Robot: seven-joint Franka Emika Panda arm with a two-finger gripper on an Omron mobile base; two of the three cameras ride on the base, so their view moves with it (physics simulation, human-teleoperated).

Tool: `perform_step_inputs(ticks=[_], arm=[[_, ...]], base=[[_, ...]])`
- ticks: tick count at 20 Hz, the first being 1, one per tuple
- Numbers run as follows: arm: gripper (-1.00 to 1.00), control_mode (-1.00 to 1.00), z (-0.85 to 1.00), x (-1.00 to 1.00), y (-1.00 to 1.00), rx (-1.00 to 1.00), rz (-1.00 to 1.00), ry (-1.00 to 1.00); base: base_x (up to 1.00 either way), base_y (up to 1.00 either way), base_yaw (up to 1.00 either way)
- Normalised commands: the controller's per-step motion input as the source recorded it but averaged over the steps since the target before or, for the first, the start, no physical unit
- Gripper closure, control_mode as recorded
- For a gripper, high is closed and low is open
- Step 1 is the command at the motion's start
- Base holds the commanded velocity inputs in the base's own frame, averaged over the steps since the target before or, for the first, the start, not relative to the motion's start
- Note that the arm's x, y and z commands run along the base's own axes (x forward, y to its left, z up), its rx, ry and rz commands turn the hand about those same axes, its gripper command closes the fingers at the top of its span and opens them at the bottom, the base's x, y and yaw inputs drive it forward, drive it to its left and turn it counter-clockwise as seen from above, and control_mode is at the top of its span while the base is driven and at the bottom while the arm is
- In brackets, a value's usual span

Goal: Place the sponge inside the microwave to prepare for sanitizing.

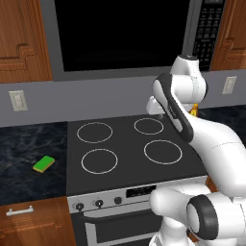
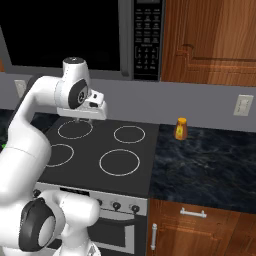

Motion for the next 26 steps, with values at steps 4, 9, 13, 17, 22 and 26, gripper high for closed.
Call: perform_step_inputs(ticks=[4,9,13,17,22,26], arm=[[-1.0,-1.0,0.0,-0.03,0.0,0.0,0.0,0.0],[-1.0,-1.0,0.0,-0.1,-0.06,-0.04,-0.08,-0.07],[-1.0,-1.0,0.04,-0.03,-0.68,-0.05,-0.2,-0.16],[-1.0,-1.0,0.28,-0.14,-0.62,-0.04,-0.21,-0.26],[-1.0,-1.0,0.79,-0.35,-0.27,-0.02,-0.13,-0.37],[-1.0,-1.0,0.97,-0.27,-0.03,-0.03,-0.02,-0.33]], base=[[0.0,0.0,0.0],[0.0,0.0,0.0],[0.0,0.0,0.0],[0.0,0.0,0.0],[0.0,0.0,0.0],[0.0,0.0,0.0]])
